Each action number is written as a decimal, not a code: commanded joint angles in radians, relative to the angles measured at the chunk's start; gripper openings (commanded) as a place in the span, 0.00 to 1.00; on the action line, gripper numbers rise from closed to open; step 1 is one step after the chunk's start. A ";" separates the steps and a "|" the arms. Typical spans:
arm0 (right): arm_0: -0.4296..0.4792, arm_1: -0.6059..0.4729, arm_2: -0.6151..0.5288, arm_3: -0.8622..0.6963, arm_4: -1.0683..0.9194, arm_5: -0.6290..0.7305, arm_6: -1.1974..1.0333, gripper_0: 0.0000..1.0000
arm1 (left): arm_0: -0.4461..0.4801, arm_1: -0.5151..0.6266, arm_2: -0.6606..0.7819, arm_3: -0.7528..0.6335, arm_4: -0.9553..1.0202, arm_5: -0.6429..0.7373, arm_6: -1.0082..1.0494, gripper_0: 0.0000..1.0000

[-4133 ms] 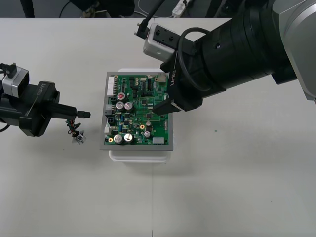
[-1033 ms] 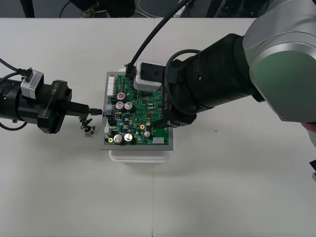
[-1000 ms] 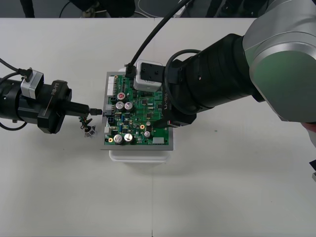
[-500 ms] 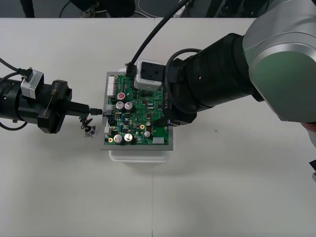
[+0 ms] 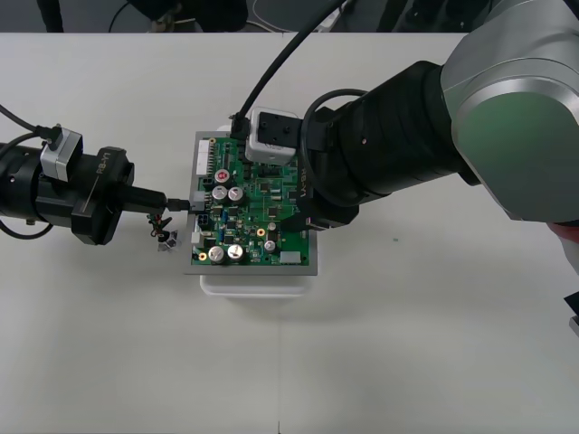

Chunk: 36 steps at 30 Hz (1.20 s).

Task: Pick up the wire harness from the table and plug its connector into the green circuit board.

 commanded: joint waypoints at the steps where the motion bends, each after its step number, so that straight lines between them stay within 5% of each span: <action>1: -0.037 0.016 0.009 0.000 0.008 0.000 0.006 1.00 | -0.046 -0.012 -0.008 -0.024 0.007 -0.038 -0.086 0.00; 36: -0.046 0.033 0.001 0.000 0.014 0.000 -0.009 1.00 | -0.055 -0.026 -0.008 -0.017 -0.032 -0.038 -0.106 0.00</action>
